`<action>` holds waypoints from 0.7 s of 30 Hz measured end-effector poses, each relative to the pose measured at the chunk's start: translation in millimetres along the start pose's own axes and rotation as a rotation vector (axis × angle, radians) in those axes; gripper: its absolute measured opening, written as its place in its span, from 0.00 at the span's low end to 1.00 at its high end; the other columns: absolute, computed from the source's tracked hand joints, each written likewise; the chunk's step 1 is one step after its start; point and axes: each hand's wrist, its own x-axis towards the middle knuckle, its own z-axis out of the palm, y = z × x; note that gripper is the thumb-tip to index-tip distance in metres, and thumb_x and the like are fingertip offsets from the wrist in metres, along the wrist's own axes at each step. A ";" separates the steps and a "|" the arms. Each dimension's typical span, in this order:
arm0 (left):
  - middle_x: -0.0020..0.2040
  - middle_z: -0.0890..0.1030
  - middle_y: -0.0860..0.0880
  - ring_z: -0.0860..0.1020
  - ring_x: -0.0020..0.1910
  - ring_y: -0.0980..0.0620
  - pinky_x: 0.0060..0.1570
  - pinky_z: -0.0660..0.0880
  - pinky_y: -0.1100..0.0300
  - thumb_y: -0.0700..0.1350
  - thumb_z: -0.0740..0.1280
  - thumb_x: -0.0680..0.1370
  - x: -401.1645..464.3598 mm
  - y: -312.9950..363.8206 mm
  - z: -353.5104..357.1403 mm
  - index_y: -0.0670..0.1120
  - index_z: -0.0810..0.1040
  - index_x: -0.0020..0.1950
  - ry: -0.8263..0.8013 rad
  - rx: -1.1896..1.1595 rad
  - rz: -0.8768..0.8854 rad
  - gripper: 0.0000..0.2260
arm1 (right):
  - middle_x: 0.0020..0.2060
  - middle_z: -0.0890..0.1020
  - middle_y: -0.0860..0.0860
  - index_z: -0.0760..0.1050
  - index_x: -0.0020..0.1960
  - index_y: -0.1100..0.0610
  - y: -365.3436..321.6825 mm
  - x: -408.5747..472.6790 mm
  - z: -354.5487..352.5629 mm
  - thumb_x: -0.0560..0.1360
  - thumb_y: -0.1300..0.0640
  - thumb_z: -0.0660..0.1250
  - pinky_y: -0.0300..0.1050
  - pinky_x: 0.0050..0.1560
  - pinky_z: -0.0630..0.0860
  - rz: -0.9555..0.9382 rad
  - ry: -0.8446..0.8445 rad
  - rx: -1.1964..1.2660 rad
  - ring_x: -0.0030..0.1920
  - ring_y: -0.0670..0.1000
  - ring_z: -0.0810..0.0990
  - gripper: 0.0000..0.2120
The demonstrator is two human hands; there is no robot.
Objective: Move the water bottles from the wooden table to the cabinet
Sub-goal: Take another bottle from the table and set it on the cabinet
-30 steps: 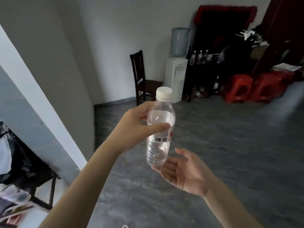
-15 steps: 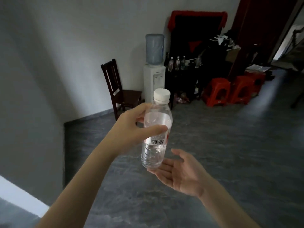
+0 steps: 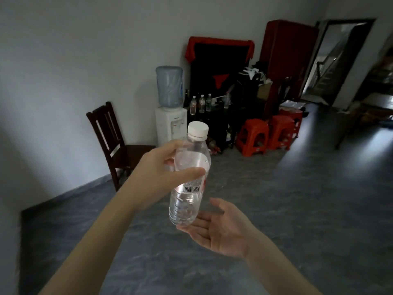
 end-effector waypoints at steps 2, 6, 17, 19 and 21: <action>0.56 0.84 0.64 0.82 0.56 0.64 0.54 0.76 0.61 0.66 0.74 0.64 31.6 -16.0 -11.1 0.67 0.79 0.60 -0.017 -0.018 0.027 0.24 | 0.65 0.76 0.67 0.70 0.69 0.71 -20.8 20.8 6.4 0.80 0.44 0.55 0.48 0.50 0.79 -0.019 0.024 0.010 0.62 0.62 0.78 0.32; 0.55 0.85 0.64 0.82 0.56 0.64 0.55 0.76 0.59 0.66 0.75 0.64 84.2 -42.2 -15.8 0.69 0.79 0.58 -0.083 -0.070 0.047 0.23 | 0.59 0.80 0.66 0.73 0.66 0.71 -53.4 55.5 4.2 0.80 0.43 0.54 0.48 0.43 0.80 -0.040 0.070 0.046 0.51 0.61 0.82 0.32; 0.53 0.83 0.70 0.80 0.54 0.70 0.41 0.77 0.72 0.65 0.76 0.64 214.9 -110.5 -12.5 0.77 0.76 0.54 -0.132 -0.065 0.097 0.21 | 0.57 0.80 0.64 0.68 0.71 0.70 -153.6 154.9 -21.4 0.79 0.43 0.52 0.45 0.46 0.76 -0.035 0.184 0.013 0.54 0.60 0.81 0.33; 0.54 0.83 0.70 0.80 0.54 0.71 0.44 0.75 0.71 0.66 0.76 0.65 249.1 -122.6 -12.1 0.77 0.76 0.56 -0.135 -0.057 0.091 0.21 | 0.57 0.81 0.64 0.69 0.70 0.69 -179.9 175.0 -28.0 0.79 0.43 0.52 0.44 0.46 0.76 -0.034 0.186 0.023 0.54 0.59 0.81 0.33; 0.55 0.83 0.69 0.80 0.54 0.71 0.49 0.73 0.67 0.67 0.77 0.65 285.4 -135.9 -9.4 0.74 0.77 0.58 -0.140 -0.047 0.084 0.22 | 0.56 0.81 0.63 0.69 0.70 0.69 -211.1 195.2 -35.5 0.79 0.43 0.51 0.44 0.47 0.74 -0.042 0.194 0.015 0.53 0.59 0.81 0.33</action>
